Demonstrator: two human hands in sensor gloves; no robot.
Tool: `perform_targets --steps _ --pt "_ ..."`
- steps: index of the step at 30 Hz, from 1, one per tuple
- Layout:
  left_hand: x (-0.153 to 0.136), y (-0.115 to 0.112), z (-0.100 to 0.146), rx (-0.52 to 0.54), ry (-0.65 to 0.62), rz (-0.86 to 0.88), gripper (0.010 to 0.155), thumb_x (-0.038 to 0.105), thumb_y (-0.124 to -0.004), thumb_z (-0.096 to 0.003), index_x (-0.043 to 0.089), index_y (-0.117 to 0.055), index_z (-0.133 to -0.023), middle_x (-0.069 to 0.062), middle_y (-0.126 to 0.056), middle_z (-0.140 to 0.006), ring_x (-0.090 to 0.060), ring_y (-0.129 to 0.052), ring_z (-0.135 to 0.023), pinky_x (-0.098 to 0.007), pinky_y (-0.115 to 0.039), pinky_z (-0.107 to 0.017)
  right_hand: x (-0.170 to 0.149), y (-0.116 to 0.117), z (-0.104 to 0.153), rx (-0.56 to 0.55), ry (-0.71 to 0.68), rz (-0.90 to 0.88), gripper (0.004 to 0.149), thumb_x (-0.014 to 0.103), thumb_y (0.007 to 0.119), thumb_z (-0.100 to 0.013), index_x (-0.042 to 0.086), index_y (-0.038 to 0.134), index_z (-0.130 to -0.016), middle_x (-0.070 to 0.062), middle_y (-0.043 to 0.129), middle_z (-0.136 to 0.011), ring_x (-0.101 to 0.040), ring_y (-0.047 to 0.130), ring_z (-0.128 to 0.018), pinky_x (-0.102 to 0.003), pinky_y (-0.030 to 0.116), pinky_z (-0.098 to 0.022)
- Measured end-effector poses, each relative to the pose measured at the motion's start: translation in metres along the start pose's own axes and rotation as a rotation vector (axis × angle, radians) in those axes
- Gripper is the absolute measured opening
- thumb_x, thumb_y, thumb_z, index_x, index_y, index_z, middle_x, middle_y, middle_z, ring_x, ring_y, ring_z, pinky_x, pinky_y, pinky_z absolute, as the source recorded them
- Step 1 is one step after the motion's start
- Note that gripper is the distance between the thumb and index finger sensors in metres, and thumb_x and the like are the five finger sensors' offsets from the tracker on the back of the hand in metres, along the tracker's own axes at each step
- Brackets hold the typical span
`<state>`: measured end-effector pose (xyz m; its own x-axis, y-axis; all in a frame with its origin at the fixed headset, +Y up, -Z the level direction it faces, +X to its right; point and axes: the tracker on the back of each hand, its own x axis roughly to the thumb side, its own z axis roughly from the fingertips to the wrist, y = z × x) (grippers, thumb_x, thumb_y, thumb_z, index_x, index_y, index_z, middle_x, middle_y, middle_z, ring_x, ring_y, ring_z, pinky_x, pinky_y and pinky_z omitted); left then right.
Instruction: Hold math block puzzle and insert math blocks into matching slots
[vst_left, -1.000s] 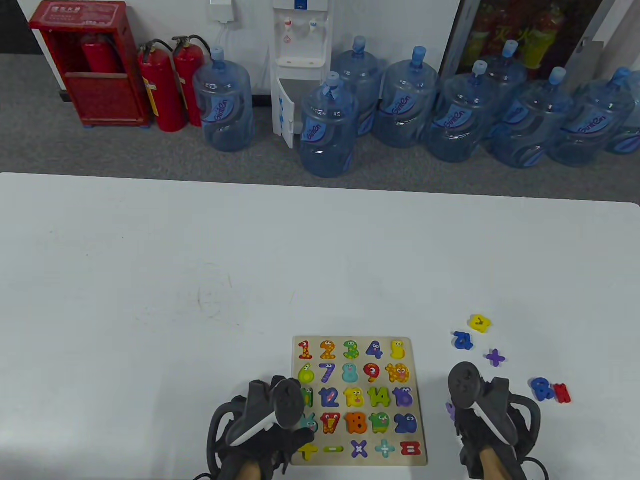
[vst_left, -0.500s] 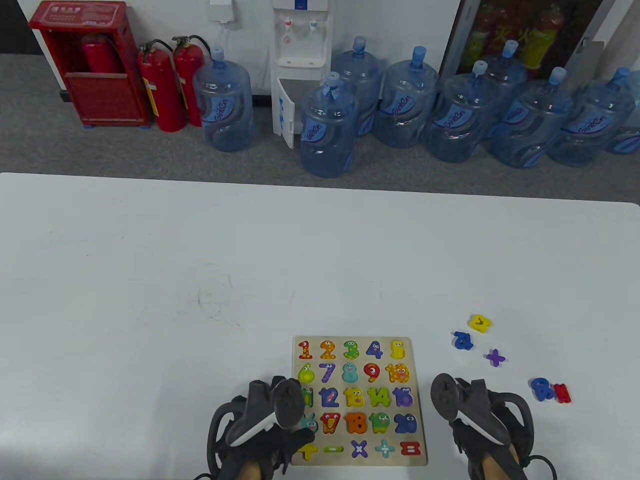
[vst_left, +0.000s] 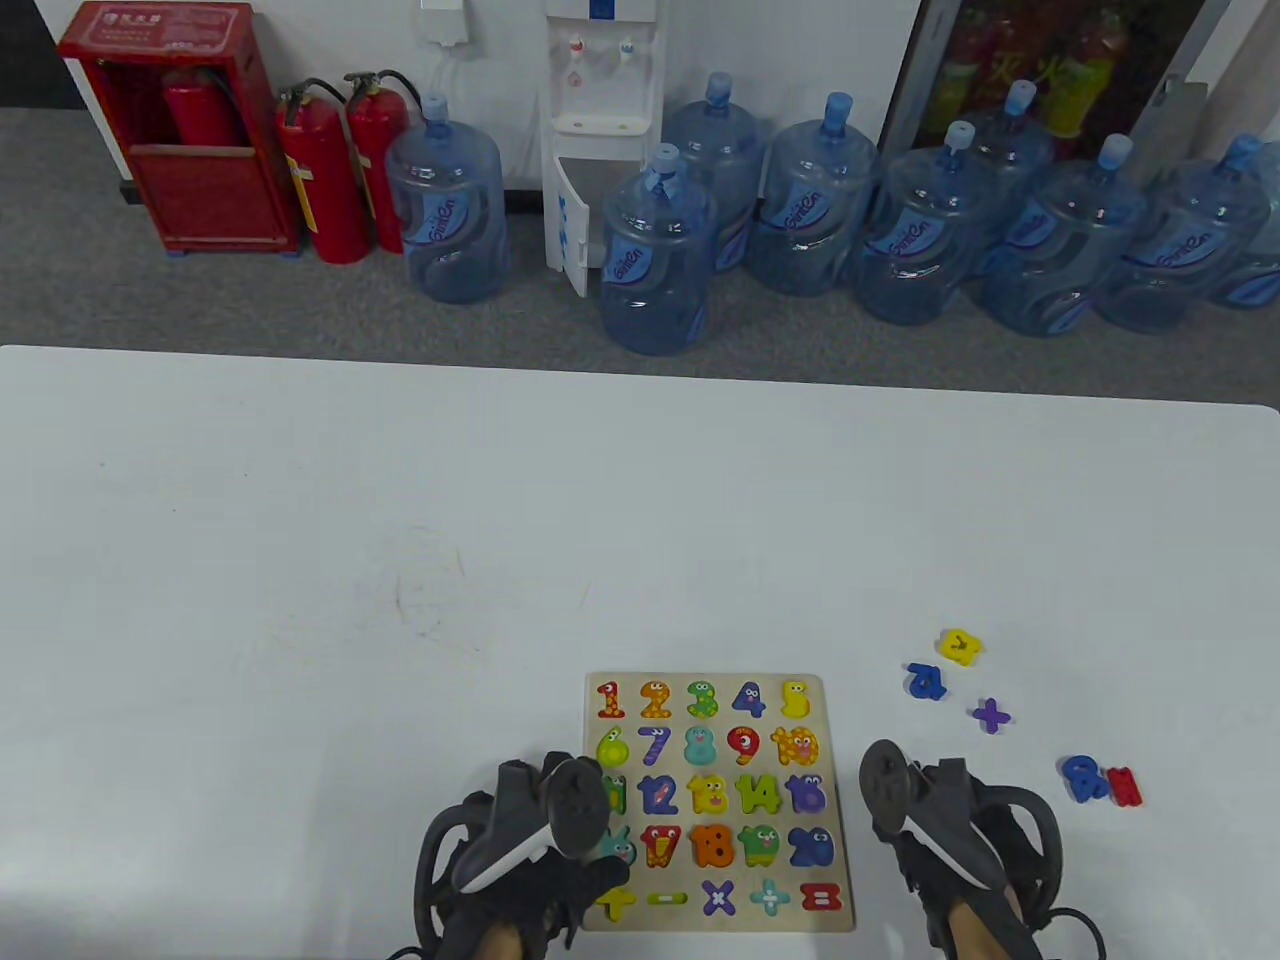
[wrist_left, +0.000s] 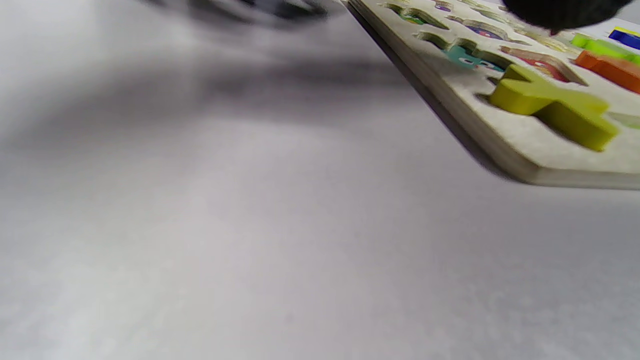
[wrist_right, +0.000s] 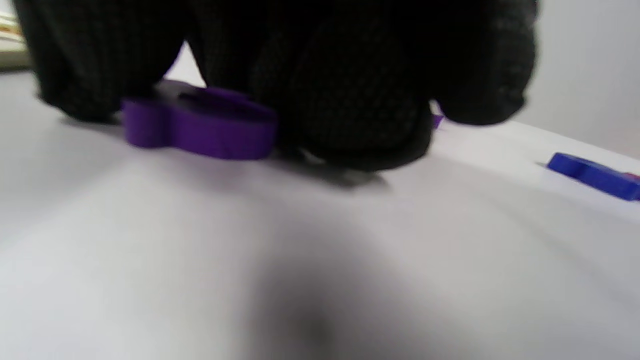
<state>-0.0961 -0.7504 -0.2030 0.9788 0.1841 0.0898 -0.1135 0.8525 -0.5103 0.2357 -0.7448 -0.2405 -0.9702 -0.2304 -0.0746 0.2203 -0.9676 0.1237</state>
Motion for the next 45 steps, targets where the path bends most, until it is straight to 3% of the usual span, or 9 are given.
perform_targets --steps 4,7,10,13,16,20,36,45 --pt "0.000 0.000 0.000 0.001 -0.001 0.001 0.087 0.064 -0.066 -0.0345 0.031 -0.028 -0.106 0.003 -0.023 -0.113 -0.045 -0.027 -0.108 -0.072 -0.040 -0.073 -0.003 -0.003 0.001 0.012 0.006 -0.019 0.062 0.049 0.076 -0.024 0.021 0.080 -0.079 -0.006 0.090 -0.067 -0.018 0.101 -0.041 -0.033 0.086 -0.033" --pt "0.000 0.000 0.000 0.000 -0.004 0.003 0.088 0.064 -0.066 -0.0345 0.031 -0.028 -0.106 0.003 -0.023 -0.113 -0.045 -0.027 -0.108 -0.072 -0.040 -0.073 -0.009 -0.012 0.007 -0.046 0.001 -0.066 0.062 0.048 0.077 -0.024 0.023 0.080 -0.081 -0.006 0.088 -0.075 -0.020 0.100 -0.050 -0.035 0.086 -0.038" --pt "0.000 0.000 0.000 0.000 -0.004 0.003 0.088 0.064 -0.066 -0.0345 0.031 -0.028 -0.106 0.003 -0.023 -0.113 -0.045 -0.027 -0.108 -0.072 -0.040 -0.073 -0.008 -0.014 0.011 -0.003 -0.097 -0.108 0.063 0.034 0.087 -0.026 0.029 0.071 -0.088 -0.002 0.072 -0.094 -0.024 0.090 -0.073 -0.043 0.077 -0.055" --pt "0.000 0.000 0.000 0.000 -0.004 0.003 0.087 0.064 -0.066 -0.0345 0.031 -0.028 -0.106 0.003 -0.023 -0.113 -0.045 -0.027 -0.108 -0.072 -0.040 -0.073 -0.002 -0.008 0.011 0.111 -0.159 -0.068 0.070 0.022 0.089 -0.026 0.033 0.065 -0.090 0.002 0.059 -0.101 -0.026 0.083 -0.081 -0.045 0.073 -0.061" --pt "0.000 0.000 0.000 0.000 -0.006 0.002 0.087 0.064 -0.066 -0.0345 0.031 -0.028 -0.106 0.003 -0.023 -0.113 -0.045 -0.027 -0.108 -0.072 -0.040 -0.073 0.002 -0.003 0.007 0.077 -0.127 0.015 0.065 0.023 0.090 -0.025 0.036 0.070 -0.085 0.006 0.068 -0.095 -0.020 0.085 -0.076 -0.042 0.074 -0.060" --pt "0.000 -0.001 0.000 -0.001 -0.008 0.001 0.087 0.064 -0.066 -0.0345 0.031 -0.028 -0.106 0.003 -0.023 -0.113 -0.045 -0.026 -0.108 -0.072 -0.040 -0.073 0.000 -0.002 0.004 0.052 -0.129 -0.034 0.064 0.029 0.088 -0.024 0.034 0.070 -0.085 0.005 0.072 -0.091 -0.018 0.088 -0.067 -0.040 0.076 -0.057" --pt "0.000 -0.001 0.000 -0.001 -0.007 0.002 0.087 0.064 -0.066 -0.0346 0.031 -0.028 -0.106 0.003 -0.023 -0.113 -0.045 -0.026 -0.108 -0.072 -0.040 -0.073 0.001 -0.001 0.005 0.060 -0.131 -0.047 0.065 0.034 0.086 -0.025 0.027 0.070 -0.088 -0.001 0.073 -0.089 -0.019 0.088 -0.065 -0.041 0.076 -0.057" --pt "0.000 -0.001 0.000 -0.001 -0.008 0.002 0.087 0.064 -0.066 -0.0344 0.031 -0.028 -0.106 0.003 -0.023 -0.113 -0.045 -0.026 -0.108 -0.072 -0.040 -0.073 -0.005 -0.002 0.005 0.088 -0.158 -0.113 0.070 0.031 0.090 -0.022 0.029 0.069 -0.088 0.001 0.073 -0.089 -0.019 0.088 -0.067 -0.041 0.075 -0.059"
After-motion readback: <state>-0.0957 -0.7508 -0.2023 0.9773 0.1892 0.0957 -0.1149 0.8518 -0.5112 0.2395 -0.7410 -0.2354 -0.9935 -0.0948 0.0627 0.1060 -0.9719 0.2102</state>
